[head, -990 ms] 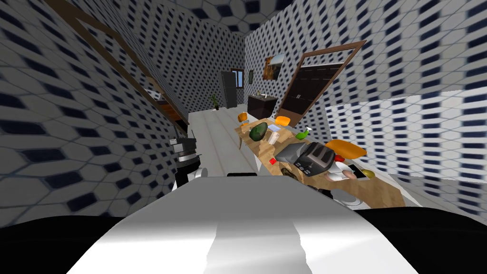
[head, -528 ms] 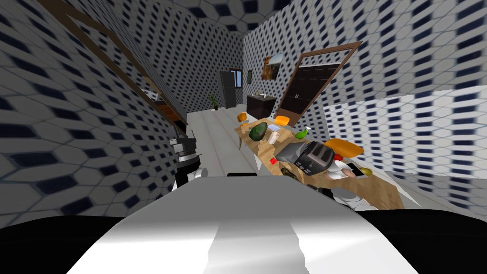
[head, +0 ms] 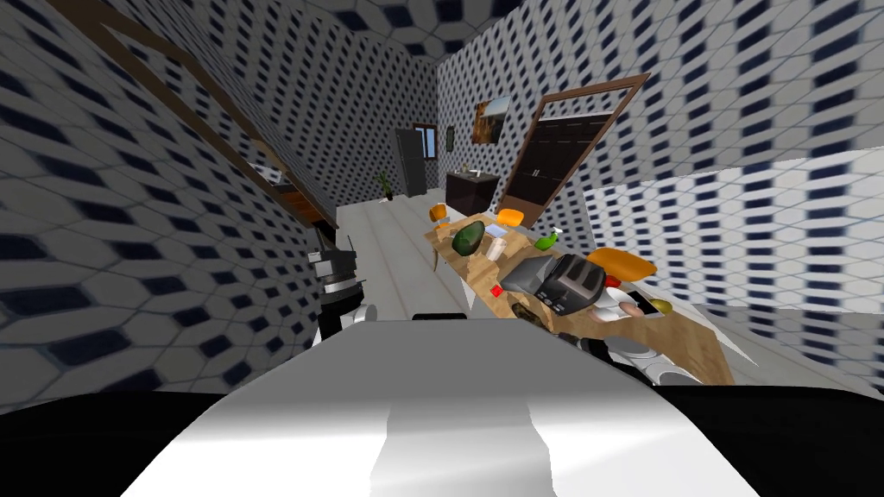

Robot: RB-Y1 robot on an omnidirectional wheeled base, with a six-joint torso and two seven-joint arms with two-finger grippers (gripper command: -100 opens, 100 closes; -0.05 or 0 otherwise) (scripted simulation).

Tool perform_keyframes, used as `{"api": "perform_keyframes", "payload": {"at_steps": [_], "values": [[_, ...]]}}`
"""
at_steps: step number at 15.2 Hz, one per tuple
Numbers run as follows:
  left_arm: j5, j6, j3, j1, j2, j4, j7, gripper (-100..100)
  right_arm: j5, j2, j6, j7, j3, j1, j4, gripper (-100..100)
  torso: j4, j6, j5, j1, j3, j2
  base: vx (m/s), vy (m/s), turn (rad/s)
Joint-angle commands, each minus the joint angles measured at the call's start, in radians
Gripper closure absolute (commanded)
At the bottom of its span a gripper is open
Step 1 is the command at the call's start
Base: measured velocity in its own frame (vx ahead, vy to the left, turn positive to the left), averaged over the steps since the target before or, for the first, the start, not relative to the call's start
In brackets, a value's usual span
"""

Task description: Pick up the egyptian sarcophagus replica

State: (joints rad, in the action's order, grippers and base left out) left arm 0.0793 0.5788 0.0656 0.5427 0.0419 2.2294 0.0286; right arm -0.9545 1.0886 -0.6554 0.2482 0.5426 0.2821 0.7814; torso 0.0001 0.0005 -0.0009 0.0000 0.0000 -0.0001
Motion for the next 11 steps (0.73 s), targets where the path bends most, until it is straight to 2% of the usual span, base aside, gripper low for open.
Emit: {"api": "perform_keyframes", "payload": {"at_steps": [1, 2, 4, 5, 7, 8, 10, 11], "values": [[0.000, 0.000, 0.000, 0.000, 0.000, 0.000, 0.000, 0, 0.030, 0.008, -0.003, 0.012, 0.019, -0.011, -0.009, 100, 0.000, 0.000, 0.000, 0.000, 0.000, 0.000, 0.005, 0.023, -0.025], [0.000, 0.000, 0.000, 0.000, 0.000, 0.000, 0.000, 0, 0.066, 0.025, -0.009, 0.047, 0.060, -0.041, -0.039, 100, 0.000, 0.000, 0.000, 0.000, 0.000, 0.000, 0.005, 0.024, -0.065], [0.000, 0.000, 0.000, 0.000, 0.000, 0.000, 0.000, 0, 0.089, 0.025, -0.009, 0.047, 0.067, -0.041, -0.039, 100, 0.000, 0.000, 0.001, 0.001, 0.000, 0.001, 0.005, 0.026, -0.037], [0.000, 0.000, 0.000, 0.000, 0.000, 0.000, 0.000, 0, 0.124, 0.042, -0.016, 0.082, 0.110, -0.071, -0.068, 100, 0.001, 0.000, 0.001, 0.001, 0.001, 0.001, 0.009, 0.032, -0.050], [0.000, 0.000, 0.000, 0.000, 0.000, 0.000, 0.000, 0, 0.148, 0.042, -0.016, 0.082, 0.115, -0.071, -0.068, 100, 0.001, 0.000, 0.003, 0.002, 0.001, 0.001, 0.009, 0.028, -0.036], [0.000, 0.000, 0.000, 0.000, 0.000, 0.000, 0.000, 0, 0.182, 0.058, -0.023, 0.117, 0.158, -0.100, -0.098, 100, 0.001, 0.000, 0.003, 0.003, 0.001, 0.001, 0.006, 0.024, -0.046], [0.000, 0.000, 0.000, 0.000, 0.000, 0.000, 0.000, 0, 0.207, 0.058, -0.023, 0.117, 0.163, -0.100, -0.098, 100, 0.001, 0.000, 0.004, 0.003, 0.001, 0.001, 0.004, 0.026, -0.038], [0.000, 0.000, 0.000, 0.000, 0.000, 0.000, 0.000, 0, 0.192, 0.052, -0.026, 0.116, 0.154, -0.098, -0.102, 100, 0.001, 0.000, 0.004, 0.004, 0.001, 0.001, 0.002, 0.010, -0.007]]}}
